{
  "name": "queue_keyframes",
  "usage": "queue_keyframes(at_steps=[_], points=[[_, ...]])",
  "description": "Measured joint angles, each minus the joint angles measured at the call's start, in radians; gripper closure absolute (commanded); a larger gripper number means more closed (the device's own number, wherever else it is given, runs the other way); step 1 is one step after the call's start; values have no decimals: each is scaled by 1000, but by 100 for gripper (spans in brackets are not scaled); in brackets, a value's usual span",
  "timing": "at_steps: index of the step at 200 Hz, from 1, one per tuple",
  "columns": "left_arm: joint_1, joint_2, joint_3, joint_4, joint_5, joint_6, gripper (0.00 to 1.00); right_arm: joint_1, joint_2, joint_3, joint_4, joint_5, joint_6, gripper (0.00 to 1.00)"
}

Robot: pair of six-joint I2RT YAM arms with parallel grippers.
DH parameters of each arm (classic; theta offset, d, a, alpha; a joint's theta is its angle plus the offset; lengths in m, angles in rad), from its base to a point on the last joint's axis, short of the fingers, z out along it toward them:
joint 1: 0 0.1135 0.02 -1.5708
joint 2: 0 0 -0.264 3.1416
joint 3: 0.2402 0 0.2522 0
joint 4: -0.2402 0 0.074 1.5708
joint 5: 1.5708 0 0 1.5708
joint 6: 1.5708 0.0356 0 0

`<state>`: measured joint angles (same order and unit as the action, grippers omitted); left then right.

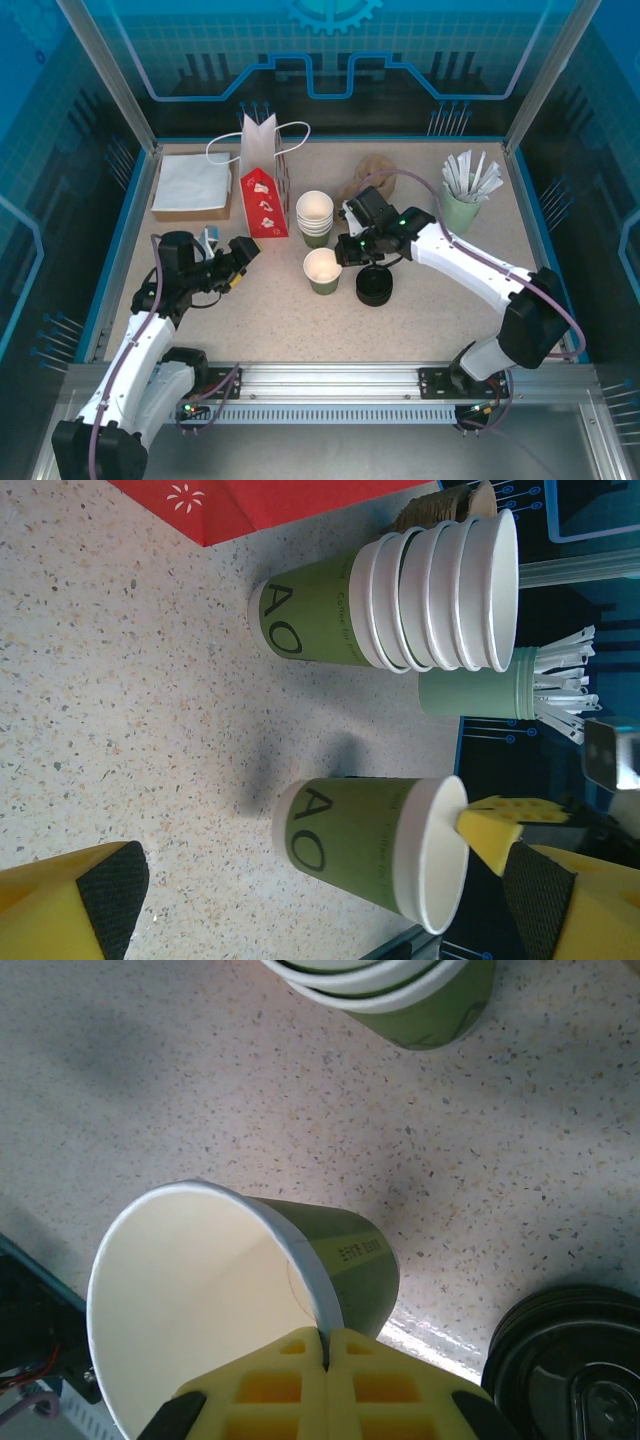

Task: Pack the takeout coffee

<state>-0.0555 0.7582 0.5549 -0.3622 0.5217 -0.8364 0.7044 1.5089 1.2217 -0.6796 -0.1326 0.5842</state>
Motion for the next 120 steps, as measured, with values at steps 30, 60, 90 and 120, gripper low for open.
queue_keyframes(at_steps=[30, 60, 90, 120], points=[[0, 1, 0, 0, 0, 0, 4, -10, 40, -26, 21, -1, 0, 91], [-4, 6, 0, 1, 0, 0, 4, -23, 51, -45, 26, -7, 1, 77], [-13, 8, 0, 1, 8, 6, 4, -43, 39, -49, 21, -5, -1, 61], [-36, 8, 4, 0, 10, 27, 4, -85, -64, -49, -34, 18, -16, 53]])
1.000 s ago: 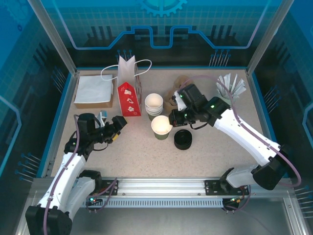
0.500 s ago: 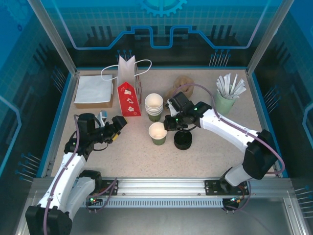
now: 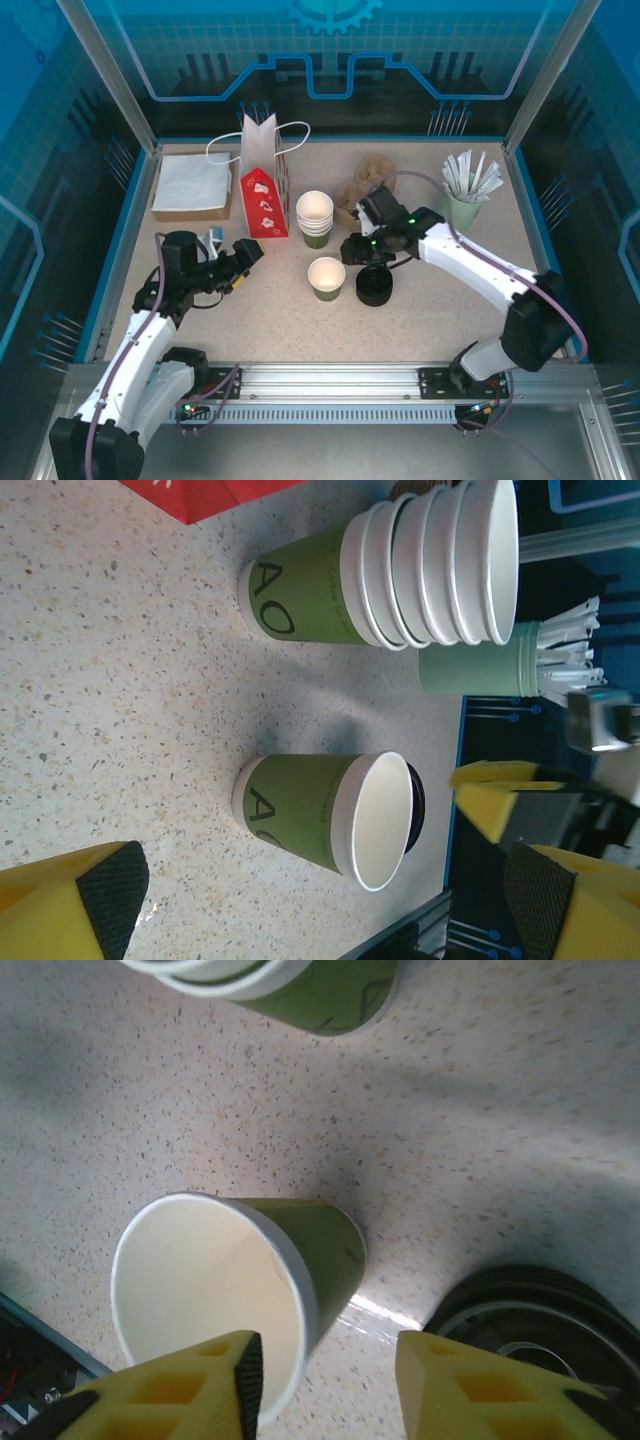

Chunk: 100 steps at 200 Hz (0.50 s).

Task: Pack the takeout coffee

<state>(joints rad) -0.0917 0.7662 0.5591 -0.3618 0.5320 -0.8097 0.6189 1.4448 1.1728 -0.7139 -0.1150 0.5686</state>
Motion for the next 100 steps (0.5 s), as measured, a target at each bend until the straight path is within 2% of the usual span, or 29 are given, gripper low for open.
queue_keyframes(at_steps=[41, 100], points=[[-67, -5, 29, 25, -2, 8, 3, -124, -135, 1, -161, 82, -54, 45], [-109, 23, 35, 63, -13, 7, 2, -141, -29, -1, -299, 152, -95, 45]])
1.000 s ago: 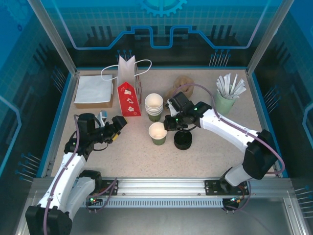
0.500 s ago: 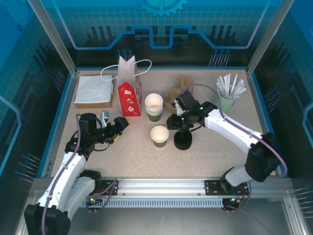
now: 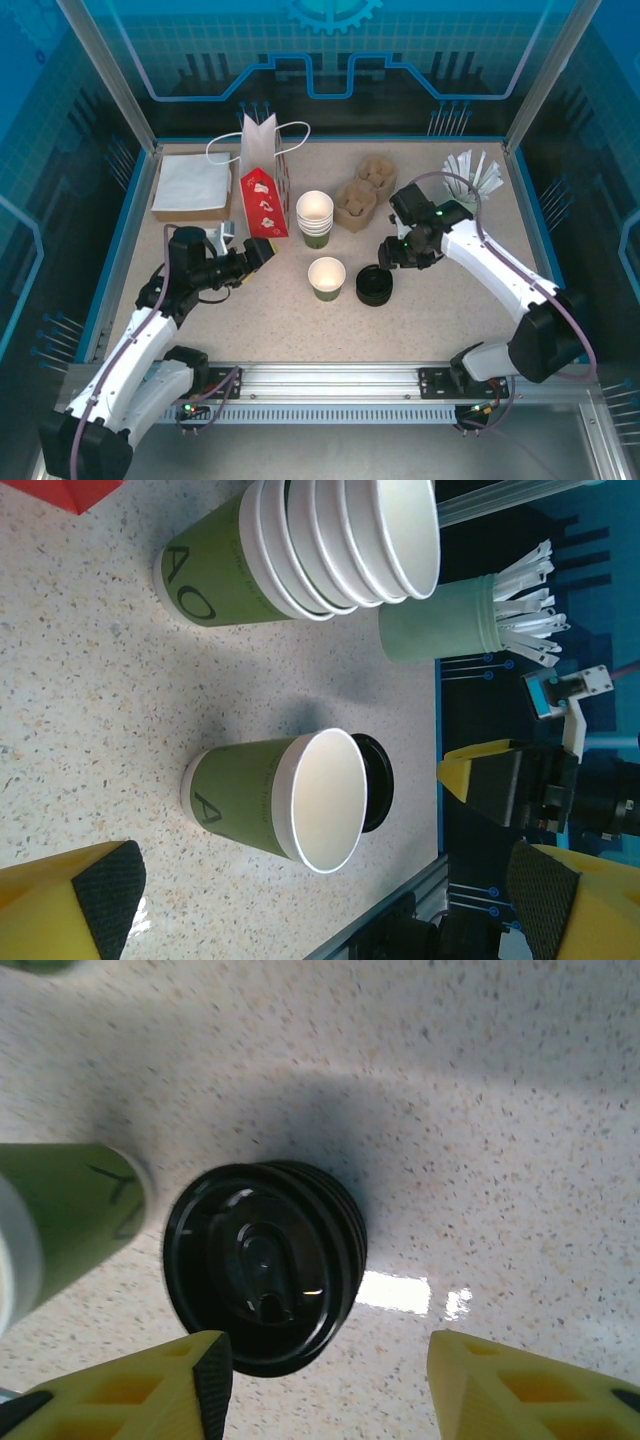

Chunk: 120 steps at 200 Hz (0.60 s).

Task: Pack the takeout coffee

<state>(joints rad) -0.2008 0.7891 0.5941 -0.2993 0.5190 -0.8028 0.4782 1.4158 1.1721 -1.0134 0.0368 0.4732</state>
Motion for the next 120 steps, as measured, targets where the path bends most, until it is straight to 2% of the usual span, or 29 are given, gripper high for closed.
queue_keyframes(at_steps=[61, 120], points=[[-7, 9, 0, 0, -10, 0, 2, 69, 175, 29, -46, 72, -9, 56], [-7, 11, 0, 0, -18, 0, 2, 94, 245, 68, -50, 99, -11, 66]])
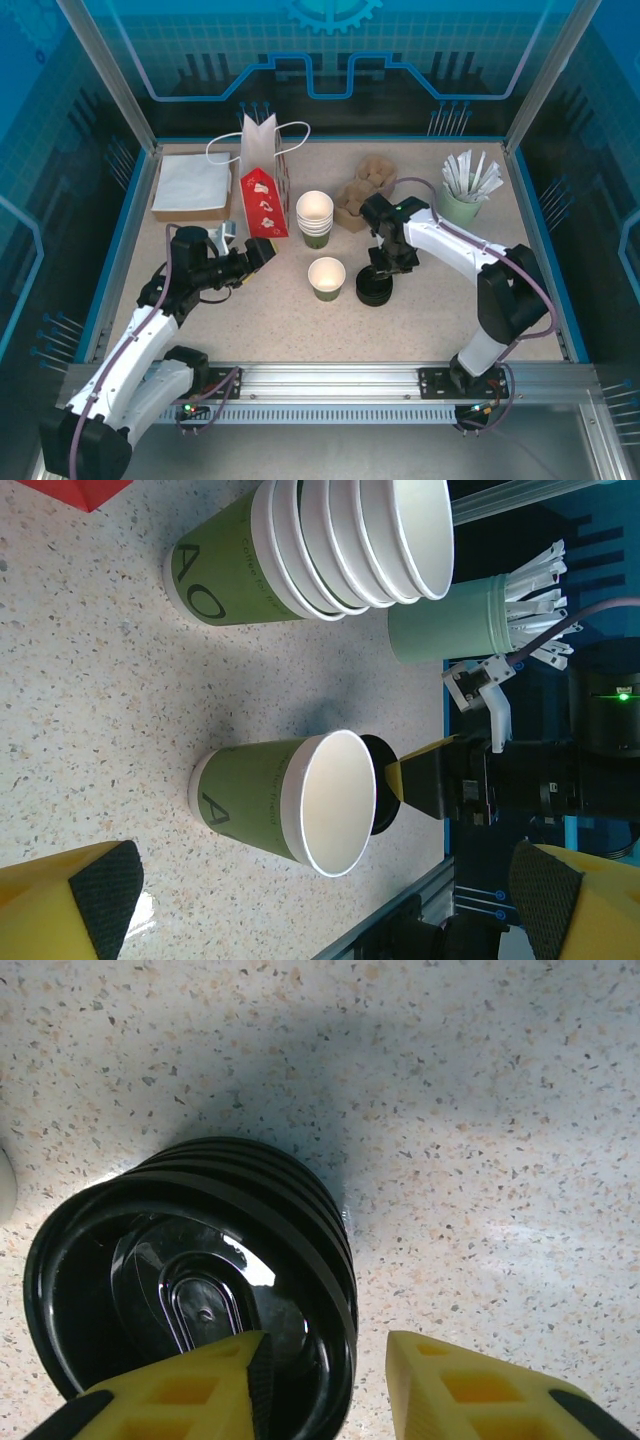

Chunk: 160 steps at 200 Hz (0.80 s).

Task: Pack the takeout coffee

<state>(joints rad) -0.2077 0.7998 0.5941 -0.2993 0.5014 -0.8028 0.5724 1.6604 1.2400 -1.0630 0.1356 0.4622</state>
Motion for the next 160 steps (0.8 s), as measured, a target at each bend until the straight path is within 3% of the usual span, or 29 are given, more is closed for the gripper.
queue_keyframes(at_steps=[27, 74, 110, 135, 160], points=[[0, 1, 0, 0, 0, 0, 2, 4, 19, 0, -1, 4, 0, 69], [0, -2, 0, -2, -9, 13, 2, 5, 22, 0, 1, 7, 1, 84], [-2, -44, 15, -2, -35, 55, 1, 3, -14, -3, 5, -3, 4, 86], [-6, -79, 43, 23, -41, 101, 1, -21, -111, -27, 34, -64, 4, 86], [-18, -87, 56, 105, -40, 142, 1, -103, -254, -80, 102, -204, 12, 86]])
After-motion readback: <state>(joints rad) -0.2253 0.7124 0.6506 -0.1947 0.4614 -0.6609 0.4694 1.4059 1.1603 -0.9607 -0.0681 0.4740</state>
